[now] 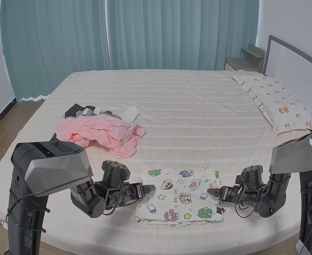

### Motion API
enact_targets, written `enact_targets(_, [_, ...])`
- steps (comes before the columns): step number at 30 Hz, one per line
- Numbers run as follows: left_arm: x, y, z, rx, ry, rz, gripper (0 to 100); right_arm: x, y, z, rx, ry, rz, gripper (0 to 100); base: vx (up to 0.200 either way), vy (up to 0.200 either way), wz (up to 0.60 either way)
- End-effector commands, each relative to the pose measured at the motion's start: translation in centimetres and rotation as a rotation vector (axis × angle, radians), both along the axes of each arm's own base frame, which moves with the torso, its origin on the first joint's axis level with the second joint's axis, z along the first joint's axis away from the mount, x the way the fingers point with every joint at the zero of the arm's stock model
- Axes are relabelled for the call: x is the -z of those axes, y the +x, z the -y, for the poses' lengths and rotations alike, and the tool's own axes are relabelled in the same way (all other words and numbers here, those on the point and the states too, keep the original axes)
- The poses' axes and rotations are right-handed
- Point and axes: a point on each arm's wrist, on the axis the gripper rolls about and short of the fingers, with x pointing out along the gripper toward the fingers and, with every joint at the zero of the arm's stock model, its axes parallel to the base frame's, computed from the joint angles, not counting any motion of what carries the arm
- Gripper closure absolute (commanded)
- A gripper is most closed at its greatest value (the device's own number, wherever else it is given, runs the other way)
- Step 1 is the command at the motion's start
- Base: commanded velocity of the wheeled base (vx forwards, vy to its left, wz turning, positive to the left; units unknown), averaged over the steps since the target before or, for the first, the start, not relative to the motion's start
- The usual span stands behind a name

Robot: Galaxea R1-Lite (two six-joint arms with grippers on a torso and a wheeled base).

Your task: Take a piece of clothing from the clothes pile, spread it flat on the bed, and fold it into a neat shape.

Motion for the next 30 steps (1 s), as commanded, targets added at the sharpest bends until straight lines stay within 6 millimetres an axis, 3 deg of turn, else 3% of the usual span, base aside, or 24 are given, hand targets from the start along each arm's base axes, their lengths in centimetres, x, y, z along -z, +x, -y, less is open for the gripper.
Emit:
enact_targets(1, [1.1,0.2,0.6,0.011,0.006,-0.011,0,0.9,0.2,-0.4,-0.015,-0.008,-0.010,0,0.000,0.000,0.00])
enact_targets(17, [1.1,0.5,2.2,0.039,-0.016,0.011,0,1.8,0.6,-3.1,-0.084,-0.006,0.009,0,0.000,0.000,0.00])
enact_targets(18, [1.1,0.5,2.3,0.040,-0.019,0.013,0,1.7,0.6,-3.2,-0.086,-0.006,0.009,100,0.000,0.000,0.00])
enact_targets(19, [1.1,0.5,2.3,0.040,-0.019,0.013,100,1.7,0.6,-3.2,-0.086,-0.006,0.009,100,0.000,0.000,0.00])
enact_targets(30, [0.6,-0.4,3.2,0.014,-0.064,-0.002,100,1.2,0.3,-3.1,-0.084,0.032,0.072,100,0.000,0.000,0.00])
